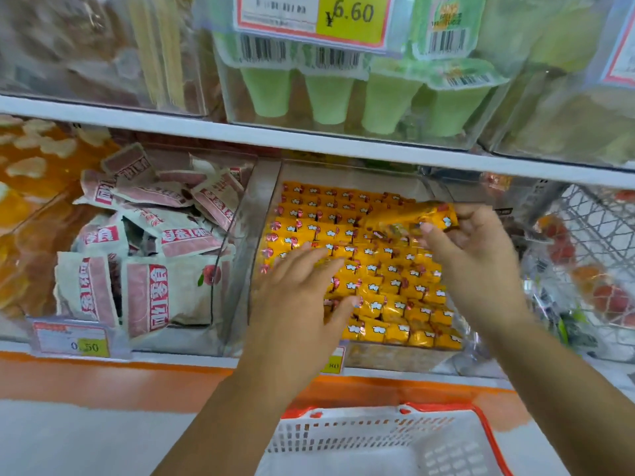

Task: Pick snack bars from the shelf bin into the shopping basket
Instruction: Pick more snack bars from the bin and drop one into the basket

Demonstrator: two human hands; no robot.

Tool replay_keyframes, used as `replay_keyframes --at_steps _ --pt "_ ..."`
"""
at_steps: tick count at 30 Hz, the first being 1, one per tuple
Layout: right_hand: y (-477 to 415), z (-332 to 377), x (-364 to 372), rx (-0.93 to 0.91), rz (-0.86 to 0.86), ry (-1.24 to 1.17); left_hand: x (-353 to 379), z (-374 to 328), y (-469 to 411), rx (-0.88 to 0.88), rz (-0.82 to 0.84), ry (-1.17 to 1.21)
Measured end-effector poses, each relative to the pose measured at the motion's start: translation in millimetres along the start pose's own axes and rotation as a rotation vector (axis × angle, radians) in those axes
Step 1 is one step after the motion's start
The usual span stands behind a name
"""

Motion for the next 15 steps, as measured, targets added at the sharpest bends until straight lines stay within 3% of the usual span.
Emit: replay_keyframes --at_steps 4,8,15 --pt "-49.1 8.1 23.1 -0.192 0.046 0.444 12.8 2.6 -1.9 0.039 0.007 -0.109" --pt "-87.8 -15.9 65.7 -0.123 0.265 0.714 15.1 4.2 -3.9 0.027 0.0 -0.128" --pt "-99.9 -44.3 104.6 -0.074 0.58 0.862 15.8 3.7 -4.4 0.031 0.003 -0.147"
Point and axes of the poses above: each hand's wrist, its own y-axis away from the middle knuckle, its own x-axis out of the palm, z = x × y, the point moved 10 cm from there along -y, towards the middle knuckle, and after that the axes turned 3 degrees about -y, right-handed, at the moved point
